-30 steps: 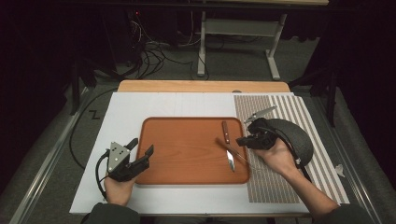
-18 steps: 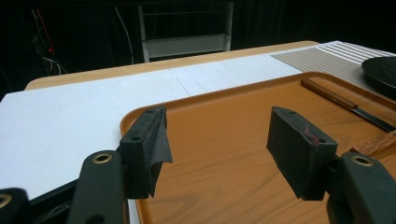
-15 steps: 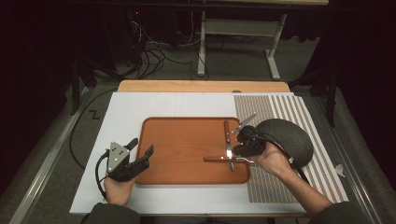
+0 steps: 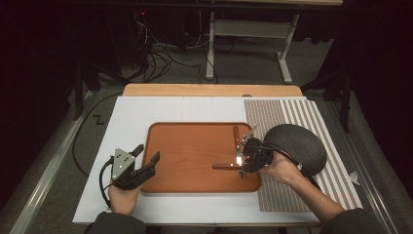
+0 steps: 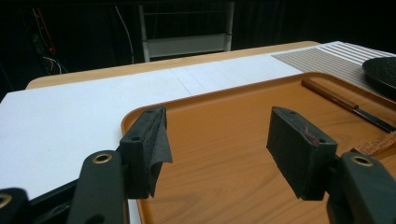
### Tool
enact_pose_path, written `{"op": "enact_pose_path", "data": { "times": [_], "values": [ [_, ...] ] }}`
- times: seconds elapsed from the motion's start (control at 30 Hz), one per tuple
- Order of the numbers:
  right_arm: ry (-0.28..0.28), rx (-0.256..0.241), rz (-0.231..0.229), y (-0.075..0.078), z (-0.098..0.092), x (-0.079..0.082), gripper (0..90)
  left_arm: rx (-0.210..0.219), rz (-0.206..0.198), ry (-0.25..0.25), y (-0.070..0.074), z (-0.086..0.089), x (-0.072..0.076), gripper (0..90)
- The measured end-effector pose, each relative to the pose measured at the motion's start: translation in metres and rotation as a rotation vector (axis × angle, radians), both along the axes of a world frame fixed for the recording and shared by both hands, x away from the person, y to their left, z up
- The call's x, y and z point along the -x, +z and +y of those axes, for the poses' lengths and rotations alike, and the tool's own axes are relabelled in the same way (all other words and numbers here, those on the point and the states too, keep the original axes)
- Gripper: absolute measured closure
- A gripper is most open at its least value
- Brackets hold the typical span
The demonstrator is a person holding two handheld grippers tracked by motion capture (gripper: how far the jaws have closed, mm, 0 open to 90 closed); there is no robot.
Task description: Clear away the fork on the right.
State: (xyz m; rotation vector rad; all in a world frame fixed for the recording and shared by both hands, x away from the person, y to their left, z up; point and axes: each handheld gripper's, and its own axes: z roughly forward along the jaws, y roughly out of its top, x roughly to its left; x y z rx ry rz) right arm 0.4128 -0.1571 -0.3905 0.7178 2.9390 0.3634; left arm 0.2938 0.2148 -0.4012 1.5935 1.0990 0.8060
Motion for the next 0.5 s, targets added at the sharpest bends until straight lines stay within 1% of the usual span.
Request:
{"op": "enact_pose_path", "data": {
  "times": [0.03,0.07,0.13,0.23,0.27,0.33,0.37,0.4,0.47,0.5],
  "values": [
    [0.008,0.004,0.001,-0.001,0.0,0.0,69.3,0.0,0.0,0.0,0.0,0.0,0.0,37.9],
    [0.022,0.011,-0.001,-0.001,0.0,0.001,75.6,0.001,0.001,-0.001,0.0,0.0,0.0,37.9],
    [0.035,0.005,0.0,0.0,0.0,0.002,79.5,0.001,0.001,0.0,0.0,0.0,0.0,37.9],
    [0.044,0.005,-0.001,0.001,-0.001,0.003,79.9,0.001,0.0,0.0,0.0,0.0,0.0,37.9],
    [0.058,-0.006,0.0,0.001,-0.001,0.005,80.7,0.0,0.0,0.0,0.0,0.0,0.0,37.9],
    [0.057,-0.013,0.004,0.002,0.0,0.005,81.4,0.0,0.0,0.001,0.0,0.0,0.0,37.9],
    [0.053,-0.037,0.014,0.004,-0.001,0.006,83.5,0.0,0.0,0.001,0.0,0.0,0.0,37.9],
    [0.045,-0.07,0.012,0.009,-0.001,0.006,90.0,0.001,0.0,0.002,0.0,0.0,0.0,37.9],
    [0.045,-0.07,0.009,0.01,0.0,0.007,90.0,-0.001,0.001,0.0,0.0,0.0,0.0,37.9],
    [0.052,-0.06,0.016,0.009,0.001,0.007,90.0,-0.002,0.001,0.0,0.0,0.0,0.0,37.9]
  ]
}}
